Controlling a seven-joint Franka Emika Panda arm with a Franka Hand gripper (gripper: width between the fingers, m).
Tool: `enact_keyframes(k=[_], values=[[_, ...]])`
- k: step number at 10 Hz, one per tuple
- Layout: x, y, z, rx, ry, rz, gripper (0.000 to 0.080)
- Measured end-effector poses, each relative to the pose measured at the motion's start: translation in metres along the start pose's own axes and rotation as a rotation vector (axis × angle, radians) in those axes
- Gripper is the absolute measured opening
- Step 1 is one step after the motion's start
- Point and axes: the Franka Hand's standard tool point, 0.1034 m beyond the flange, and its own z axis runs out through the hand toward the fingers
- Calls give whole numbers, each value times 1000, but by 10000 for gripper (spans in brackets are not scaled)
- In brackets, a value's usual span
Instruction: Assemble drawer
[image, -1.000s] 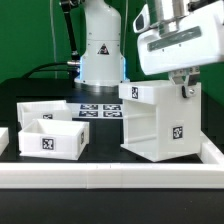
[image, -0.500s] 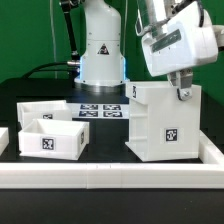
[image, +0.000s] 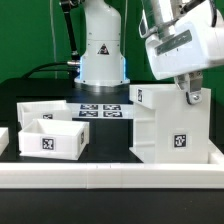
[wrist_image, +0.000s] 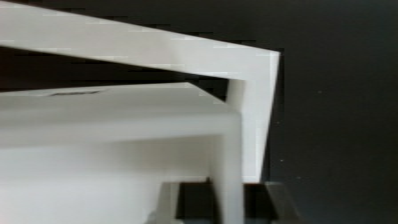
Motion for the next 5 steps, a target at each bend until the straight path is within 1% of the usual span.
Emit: enact_keyframes(k=[1, 5], values=[[0, -7, 2, -1, -7, 7, 45], [0, -10, 6, -23, -24, 30, 46]])
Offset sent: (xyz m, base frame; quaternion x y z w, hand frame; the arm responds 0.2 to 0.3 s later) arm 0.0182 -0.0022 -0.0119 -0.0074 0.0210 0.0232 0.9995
